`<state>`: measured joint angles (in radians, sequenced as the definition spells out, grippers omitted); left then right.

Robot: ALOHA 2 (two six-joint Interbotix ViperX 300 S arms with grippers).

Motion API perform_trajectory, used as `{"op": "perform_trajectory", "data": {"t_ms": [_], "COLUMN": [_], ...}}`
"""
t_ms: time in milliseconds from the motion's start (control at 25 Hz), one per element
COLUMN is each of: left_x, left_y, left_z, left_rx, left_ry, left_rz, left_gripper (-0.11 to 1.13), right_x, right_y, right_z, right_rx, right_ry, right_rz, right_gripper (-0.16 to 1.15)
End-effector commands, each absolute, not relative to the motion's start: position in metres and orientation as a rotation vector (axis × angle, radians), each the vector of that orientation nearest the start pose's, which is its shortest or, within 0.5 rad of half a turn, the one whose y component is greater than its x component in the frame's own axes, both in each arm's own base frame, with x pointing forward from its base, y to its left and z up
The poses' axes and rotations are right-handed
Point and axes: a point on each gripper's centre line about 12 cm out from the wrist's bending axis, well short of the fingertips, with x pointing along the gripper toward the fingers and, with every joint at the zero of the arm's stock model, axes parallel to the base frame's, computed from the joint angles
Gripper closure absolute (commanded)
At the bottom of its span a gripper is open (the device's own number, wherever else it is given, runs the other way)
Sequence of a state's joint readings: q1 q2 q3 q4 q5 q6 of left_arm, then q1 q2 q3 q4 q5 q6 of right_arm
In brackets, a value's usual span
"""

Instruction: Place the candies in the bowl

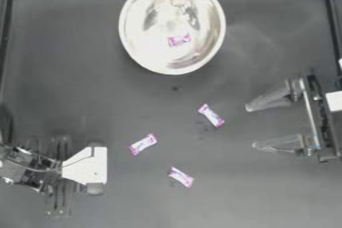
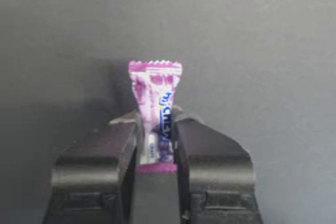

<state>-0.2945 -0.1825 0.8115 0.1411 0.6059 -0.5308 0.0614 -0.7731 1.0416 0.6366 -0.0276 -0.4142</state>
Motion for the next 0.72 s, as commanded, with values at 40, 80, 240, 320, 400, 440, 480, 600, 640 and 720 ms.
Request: {"op": "perform_trajectory", "data": {"t_ms": [40, 80, 240, 320, 400, 440, 480, 600, 640, 720], "left_x": [0.285, 0.286, 0.284, 0.283, 0.282, 0.282, 0.281, 0.280, 0.280, 0.282], "left_y": [-0.061, -0.057, -0.038, -0.026, -0.013, -0.007, -0.001, 0.017, 0.023, 0.033], "left_z": [0.182, 0.188, 0.210, 0.220, 0.230, 0.234, 0.238, 0.251, 0.254, 0.260], "left_rx": [-0.118, -0.108, -0.084, -0.075, -0.068, -0.062, -0.053, -0.024, -0.016, 0.006], "left_ry": [1.121, 1.111, 1.052, 1.015, 0.979, 0.963, 0.953, 0.923, 0.915, 0.907], "left_rz": [0.086, 0.096, 0.143, 0.170, 0.200, 0.215, 0.228, 0.259, 0.267, 0.281], "left_gripper": [0.50, 0.50, 0.51, 0.51, 0.51, 0.51, 0.51, 0.51, 0.51, 0.51], "right_x": [0.236, 0.235, 0.233, 0.232, 0.231, 0.230, 0.230, 0.230, 0.230, 0.229], "right_y": [0.004, 0.002, -0.009, -0.013, -0.017, -0.018, -0.020, -0.023, -0.024, -0.027], "right_z": [0.277, 0.276, 0.269, 0.265, 0.262, 0.261, 0.260, 0.259, 0.259, 0.258], "right_rx": [0.223, 0.224, 0.223, 0.226, 0.230, 0.232, 0.233, 0.230, 0.229, 0.228], "right_ry": [0.232, 0.235, 0.253, 0.269, 0.281, 0.287, 0.290, 0.295, 0.299, 0.306], "right_rz": [-0.019, -0.031, -0.073, -0.090, -0.105, -0.110, -0.116, -0.129, -0.130, -0.141], "right_gripper": [0.00, 0.00, 0.00, 0.00, 0.00, 0.00, 0.00, 0.00, 0.00, 0.00]}}
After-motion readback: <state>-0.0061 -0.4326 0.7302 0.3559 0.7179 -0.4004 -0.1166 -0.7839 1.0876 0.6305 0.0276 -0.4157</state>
